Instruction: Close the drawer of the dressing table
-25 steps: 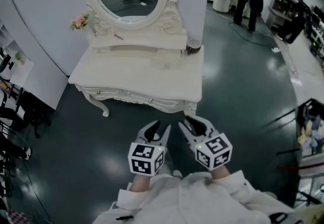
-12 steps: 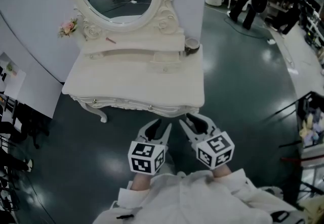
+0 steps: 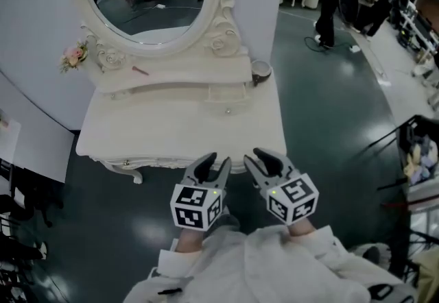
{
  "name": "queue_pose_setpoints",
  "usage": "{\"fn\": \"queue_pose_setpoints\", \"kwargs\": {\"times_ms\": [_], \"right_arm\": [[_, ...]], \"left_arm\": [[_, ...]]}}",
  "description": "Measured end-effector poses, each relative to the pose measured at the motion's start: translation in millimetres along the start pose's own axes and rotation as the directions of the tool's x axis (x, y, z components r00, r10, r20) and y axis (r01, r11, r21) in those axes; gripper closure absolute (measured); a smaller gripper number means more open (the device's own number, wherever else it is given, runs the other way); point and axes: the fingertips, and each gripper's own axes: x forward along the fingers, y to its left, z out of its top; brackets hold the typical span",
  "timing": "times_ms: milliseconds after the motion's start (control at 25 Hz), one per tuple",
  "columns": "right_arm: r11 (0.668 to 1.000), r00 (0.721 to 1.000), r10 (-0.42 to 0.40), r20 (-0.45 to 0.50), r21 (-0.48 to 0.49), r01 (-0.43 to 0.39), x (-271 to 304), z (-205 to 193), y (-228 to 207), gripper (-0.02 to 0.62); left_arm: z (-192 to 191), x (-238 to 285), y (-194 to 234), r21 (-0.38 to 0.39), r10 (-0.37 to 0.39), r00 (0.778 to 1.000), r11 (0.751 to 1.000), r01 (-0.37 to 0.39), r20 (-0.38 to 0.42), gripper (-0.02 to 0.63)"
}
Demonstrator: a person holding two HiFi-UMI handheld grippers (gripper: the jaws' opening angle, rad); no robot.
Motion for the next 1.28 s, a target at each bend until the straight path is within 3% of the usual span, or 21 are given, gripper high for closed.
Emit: {"fn": "queue_pose_setpoints", "kwargs": {"times_ms": [520, 800, 1280], "right_arm": [[0.996, 0.995, -0.094, 0.023, 0.012, 0.094, 94, 25, -7, 0.489], [0.990, 0.991, -0.136, 0.001, 0.030, 0.136, 107, 14, -16, 0.489], [0.983, 0.982, -0.172, -0.082, 0.054, 0.177, 105, -5, -23, 0.489]], "left_arm": [[38, 39, 85, 0.048, -0.107, 0.994, 0.993, 0.106, 0.006, 0.480], [27, 53, 92, 0.032, -0.159, 0.987, 0.987, 0.160, -0.028, 0.480], [7, 63, 93, -0.002, -0.188, 0.979, 0.982, 0.188, -0.084, 0.480]]}}
